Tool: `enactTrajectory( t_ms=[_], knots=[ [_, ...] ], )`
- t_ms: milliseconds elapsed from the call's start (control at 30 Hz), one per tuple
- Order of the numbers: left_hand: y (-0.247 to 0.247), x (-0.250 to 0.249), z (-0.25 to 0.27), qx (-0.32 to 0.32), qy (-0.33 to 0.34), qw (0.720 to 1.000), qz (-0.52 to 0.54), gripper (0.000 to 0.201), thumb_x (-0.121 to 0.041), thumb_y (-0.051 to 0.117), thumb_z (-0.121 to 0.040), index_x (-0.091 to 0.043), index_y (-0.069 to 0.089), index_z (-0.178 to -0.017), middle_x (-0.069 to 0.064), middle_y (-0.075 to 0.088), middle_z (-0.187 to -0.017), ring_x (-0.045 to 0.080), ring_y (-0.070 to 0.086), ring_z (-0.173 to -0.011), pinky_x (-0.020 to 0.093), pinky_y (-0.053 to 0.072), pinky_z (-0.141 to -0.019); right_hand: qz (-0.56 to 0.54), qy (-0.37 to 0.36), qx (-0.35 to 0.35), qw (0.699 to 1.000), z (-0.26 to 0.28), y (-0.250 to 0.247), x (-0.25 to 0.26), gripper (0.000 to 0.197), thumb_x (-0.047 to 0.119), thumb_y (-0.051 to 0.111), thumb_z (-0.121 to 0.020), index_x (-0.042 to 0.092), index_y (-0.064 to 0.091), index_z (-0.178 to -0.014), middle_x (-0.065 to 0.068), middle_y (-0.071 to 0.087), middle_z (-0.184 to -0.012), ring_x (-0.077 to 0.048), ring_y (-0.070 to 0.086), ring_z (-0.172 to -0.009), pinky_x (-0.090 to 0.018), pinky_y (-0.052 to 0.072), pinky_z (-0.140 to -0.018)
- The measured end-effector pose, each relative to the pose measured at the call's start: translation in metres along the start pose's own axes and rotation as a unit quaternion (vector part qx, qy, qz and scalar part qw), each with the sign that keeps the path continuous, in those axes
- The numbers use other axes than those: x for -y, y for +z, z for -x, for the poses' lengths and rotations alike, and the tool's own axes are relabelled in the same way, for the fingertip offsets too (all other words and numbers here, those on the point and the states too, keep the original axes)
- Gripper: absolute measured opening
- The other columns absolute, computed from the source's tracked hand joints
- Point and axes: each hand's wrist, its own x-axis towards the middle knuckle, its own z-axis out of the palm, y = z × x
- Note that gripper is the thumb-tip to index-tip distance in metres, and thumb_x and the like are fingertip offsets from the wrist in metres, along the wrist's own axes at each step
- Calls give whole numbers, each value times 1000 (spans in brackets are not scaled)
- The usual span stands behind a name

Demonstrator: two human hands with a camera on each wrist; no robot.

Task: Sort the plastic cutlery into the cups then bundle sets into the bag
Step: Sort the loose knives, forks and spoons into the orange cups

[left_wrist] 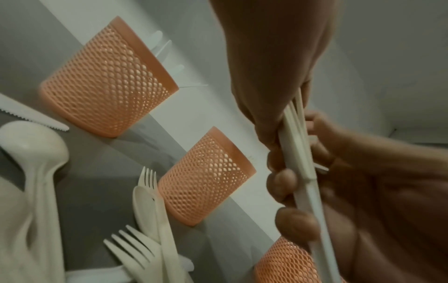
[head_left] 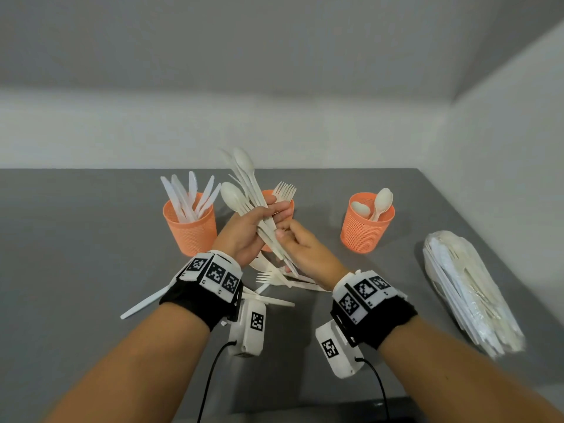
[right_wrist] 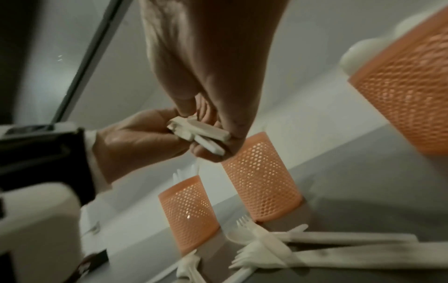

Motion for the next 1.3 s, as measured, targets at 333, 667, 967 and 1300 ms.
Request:
enactTrajectory(
  t_ms=[333, 667, 967, 1300],
  knots=[
    [-4, 2, 3, 15, -26, 998, 46, 17, -17, 41, -97, -15, 52, -109, 0, 74, -81, 12, 72, -81, 30, 54, -83, -134, 110, 100, 980, 5, -29, -4, 18, 11, 38, -99, 6, 52, -89, -10, 56, -72, -6, 56, -50, -15, 48, -50],
    [-15, -3, -1, -31, 6, 997, 71, 15, -7, 45, -95, -18, 52, -102, 1, 71, -73, 11, 71, -72, 32, 57, -74, -48, 107, 124, 985, 4, -35, -4, 21, 14, 36, -100, 5, 54, -105, -1, 56, -68, -7, 50, -52, -17, 46, -49],
    [-28, -9, 1, -73, 35, 994, 80, 30, 6, 42, -92, -18, 50, -109, 10, 69, -95, 15, 72, -77, 30, 59, -64, 70, 138, 96, 983, 1, -41, -1, 24, 4, 34, -97, 16, 51, -83, 0, 53, -71, -6, 46, -55, -17, 38, -51],
    [-28, -19, 1, -98, 38, 992, 62, 28, 5, 42, -93, -18, 48, -108, 9, 63, -103, 19, 64, -94, 43, 50, -89, 198, 77, 144, 966, 1, -34, 5, 27, 21, 30, -101, 12, 50, -117, 5, 44, -70, -5, 39, -59, -8, 37, -53]
  ],
)
